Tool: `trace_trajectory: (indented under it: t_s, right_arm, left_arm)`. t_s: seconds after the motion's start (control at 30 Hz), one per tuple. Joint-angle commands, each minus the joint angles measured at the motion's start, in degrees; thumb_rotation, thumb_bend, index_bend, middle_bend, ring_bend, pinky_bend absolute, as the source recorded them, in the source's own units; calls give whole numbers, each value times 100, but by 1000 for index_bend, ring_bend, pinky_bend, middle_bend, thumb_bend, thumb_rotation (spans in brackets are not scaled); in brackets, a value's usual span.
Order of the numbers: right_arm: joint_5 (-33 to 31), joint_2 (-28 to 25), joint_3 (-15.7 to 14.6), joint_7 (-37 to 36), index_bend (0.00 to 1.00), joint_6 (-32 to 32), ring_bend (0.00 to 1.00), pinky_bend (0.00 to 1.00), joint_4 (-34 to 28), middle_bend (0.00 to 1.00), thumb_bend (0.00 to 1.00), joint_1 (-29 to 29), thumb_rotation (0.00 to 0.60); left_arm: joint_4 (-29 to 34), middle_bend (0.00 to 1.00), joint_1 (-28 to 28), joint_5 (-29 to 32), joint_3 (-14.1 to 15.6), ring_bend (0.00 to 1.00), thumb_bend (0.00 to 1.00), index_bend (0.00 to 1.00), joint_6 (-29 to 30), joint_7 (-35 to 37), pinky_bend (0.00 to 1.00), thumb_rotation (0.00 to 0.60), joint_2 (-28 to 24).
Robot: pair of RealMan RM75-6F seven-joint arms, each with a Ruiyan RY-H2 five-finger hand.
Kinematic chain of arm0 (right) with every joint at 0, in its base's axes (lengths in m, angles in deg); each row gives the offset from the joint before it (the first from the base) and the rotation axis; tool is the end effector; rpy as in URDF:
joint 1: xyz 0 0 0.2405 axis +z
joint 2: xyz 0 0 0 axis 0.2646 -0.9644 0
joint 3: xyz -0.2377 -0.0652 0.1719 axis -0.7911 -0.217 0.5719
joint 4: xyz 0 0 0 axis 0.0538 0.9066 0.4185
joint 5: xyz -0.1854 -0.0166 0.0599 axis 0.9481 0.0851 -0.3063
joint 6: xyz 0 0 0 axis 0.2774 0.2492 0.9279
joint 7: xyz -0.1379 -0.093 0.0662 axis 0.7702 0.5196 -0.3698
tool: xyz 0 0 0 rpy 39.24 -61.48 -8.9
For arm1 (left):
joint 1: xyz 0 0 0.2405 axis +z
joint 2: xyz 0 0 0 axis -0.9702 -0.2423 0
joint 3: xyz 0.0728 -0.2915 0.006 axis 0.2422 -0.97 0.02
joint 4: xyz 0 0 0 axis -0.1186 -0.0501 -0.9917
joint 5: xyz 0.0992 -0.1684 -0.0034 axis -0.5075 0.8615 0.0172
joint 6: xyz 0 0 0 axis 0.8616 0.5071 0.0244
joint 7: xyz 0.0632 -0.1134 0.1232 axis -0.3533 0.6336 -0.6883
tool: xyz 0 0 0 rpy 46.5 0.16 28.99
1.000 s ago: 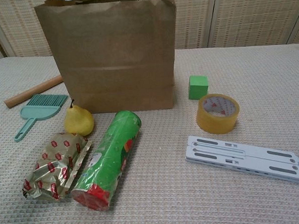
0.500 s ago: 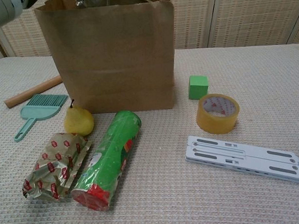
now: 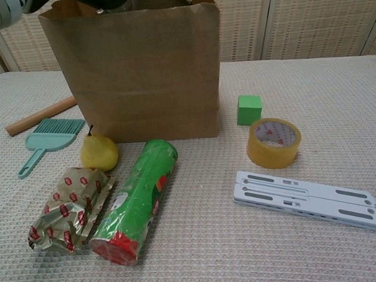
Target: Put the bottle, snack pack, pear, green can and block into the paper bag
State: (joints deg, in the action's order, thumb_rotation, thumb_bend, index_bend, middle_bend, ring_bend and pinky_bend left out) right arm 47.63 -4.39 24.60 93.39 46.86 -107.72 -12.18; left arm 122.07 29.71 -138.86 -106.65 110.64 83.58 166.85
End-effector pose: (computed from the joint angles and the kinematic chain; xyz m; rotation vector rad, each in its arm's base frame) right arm -0.2184 -0.1627 0.1727 1.7895 -0.9401 0.8051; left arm -0.0673 0.4183 0.1089 -1.5144 -1.1991 -1.5636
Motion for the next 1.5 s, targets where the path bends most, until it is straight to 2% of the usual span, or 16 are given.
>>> trace_trajectory:
  t_s: [0.03, 0.23, 0.37, 0.57, 0.67, 0.8, 0.97, 1.1, 1.17, 1.23, 1.37, 1.5]
  right_arm:
    - [27, 3, -13, 5, 0, 14, 0, 0, -2, 0, 67, -10, 600]
    - [117, 8, -44, 29, 0, 24, 0, 0, -16, 0, 68, -21, 600]
    - [124, -6, -50, 1, 0, 28, 0, 0, -14, 0, 67, -21, 600]
    - [110, -28, -60, -33, 0, -21, 0, 0, 8, 0, 68, 5, 600]
    - [145, -43, -68, -71, 0, -4, 0, 0, 5, 0, 68, 3, 600]
    - [183, -44, -84, -71, 0, 4, 0, 0, 18, 0, 67, -6, 600]
    - [226, -31, -104, -45, 0, 28, 0, 0, 26, 0, 68, -31, 600]
    - [236, 0, -112, 12, 0, 19, 0, 0, 27, 0, 68, -42, 600]
    - [218, 23, -115, 60, 0, -6, 0, 0, 31, 0, 68, -43, 600]
    - [196, 52, -116, 117, 0, -32, 0, 0, 31, 0, 68, -43, 600]
    - [194, 100, -118, 199, 0, -49, 0, 0, 23, 0, 67, -49, 600]
    - [210, 134, -132, 259, 0, -77, 0, 0, 17, 0, 68, -50, 600]
  left_arm:
    - [35, 57, 8, -3, -2, 22, 403, 59, -18, 8, 212, 600, -40]
    - [30, 9, -183, 350, -99, 2, 358, 3, -96, -321, 188, 600, 4]
    - [52, 0, -292, 534, -84, 0, 342, 0, -137, -527, 158, 600, 63]
    - [196, 0, -216, 416, -58, 0, 349, 0, 68, -506, 152, 600, 68]
    - [309, 0, -34, 141, -59, 0, 391, 0, 312, -356, 164, 600, -54]
    - [549, 23, 319, -215, -93, 16, 499, 33, 619, -11, 198, 600, -394]
    - [839, 65, 978, -596, -41, 44, 506, 84, 1009, 528, 225, 600, -1056]
    - [835, 120, 1669, -951, 282, 89, 506, 154, 1155, 1103, 257, 600, -1711]
    - [745, 181, 1926, -1163, 505, 148, 506, 236, 1129, 1330, 305, 600, -1952]
    - [579, 215, 2168, -1498, 803, 185, 506, 273, 1103, 1529, 340, 600, -2122]
    - [137, 233, 2487, -2255, 1409, 193, 506, 277, 1093, 1634, 352, 600, -2164]
    - [-458, 232, 2611, -3187, 2055, 193, 505, 275, 960, 1341, 351, 600, -2072]
